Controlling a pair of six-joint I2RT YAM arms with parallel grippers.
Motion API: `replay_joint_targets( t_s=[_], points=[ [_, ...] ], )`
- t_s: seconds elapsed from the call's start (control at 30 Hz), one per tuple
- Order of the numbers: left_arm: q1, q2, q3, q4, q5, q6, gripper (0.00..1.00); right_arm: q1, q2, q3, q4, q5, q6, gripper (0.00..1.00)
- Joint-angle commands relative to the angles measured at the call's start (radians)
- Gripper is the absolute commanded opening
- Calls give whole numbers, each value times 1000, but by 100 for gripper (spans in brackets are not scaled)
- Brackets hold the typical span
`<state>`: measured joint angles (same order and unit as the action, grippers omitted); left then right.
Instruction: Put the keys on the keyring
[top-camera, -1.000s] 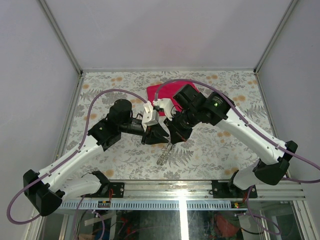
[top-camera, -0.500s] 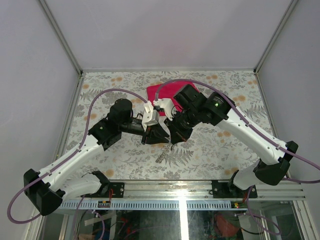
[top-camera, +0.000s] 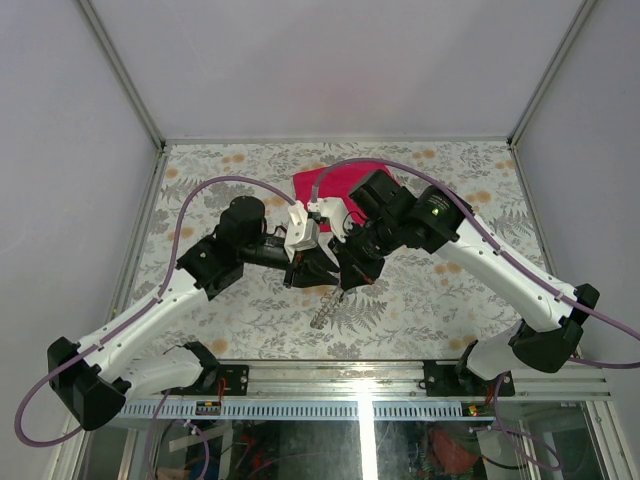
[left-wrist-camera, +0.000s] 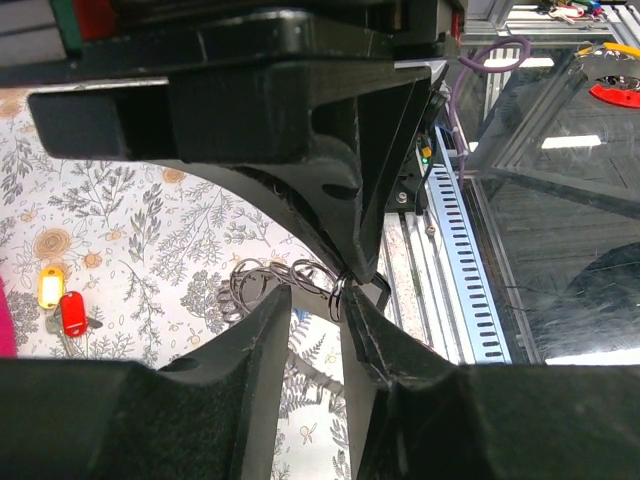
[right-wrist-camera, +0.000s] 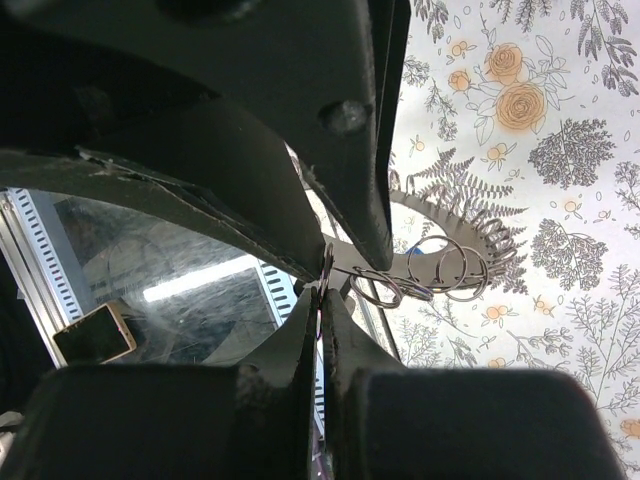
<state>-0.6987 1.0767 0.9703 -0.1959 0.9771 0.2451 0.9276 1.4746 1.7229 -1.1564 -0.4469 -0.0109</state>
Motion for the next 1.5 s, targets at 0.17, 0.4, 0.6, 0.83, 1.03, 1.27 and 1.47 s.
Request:
replay_joint_targets(
  t_s=[0.17,0.4,0.6,0.83,1.03,1.27,1.47],
  points=[
    [-2,-26,16,26,-40,-4,33,7,-52,2,17,-38,-21,0],
    [-2,-18,15,16,-7,0,36,8,-64,6,37,-23,-18,0],
    [-2,-12,20,-2,30,10,28,7,-71,5,66,-6,-12,0],
    [-3,2,35,-48,67,39,17,7,-68,-1,87,-3,-5,0],
    [-3,-2,43,-47,63,39,0,7,-71,-8,90,-1,-2,0],
    [0,-25,20,66,22,-74,0,7,-98,-20,127,41,3,11],
    [1,-72,-45,238,-70,-229,0,8,-174,-65,239,169,32,36]
  ],
)
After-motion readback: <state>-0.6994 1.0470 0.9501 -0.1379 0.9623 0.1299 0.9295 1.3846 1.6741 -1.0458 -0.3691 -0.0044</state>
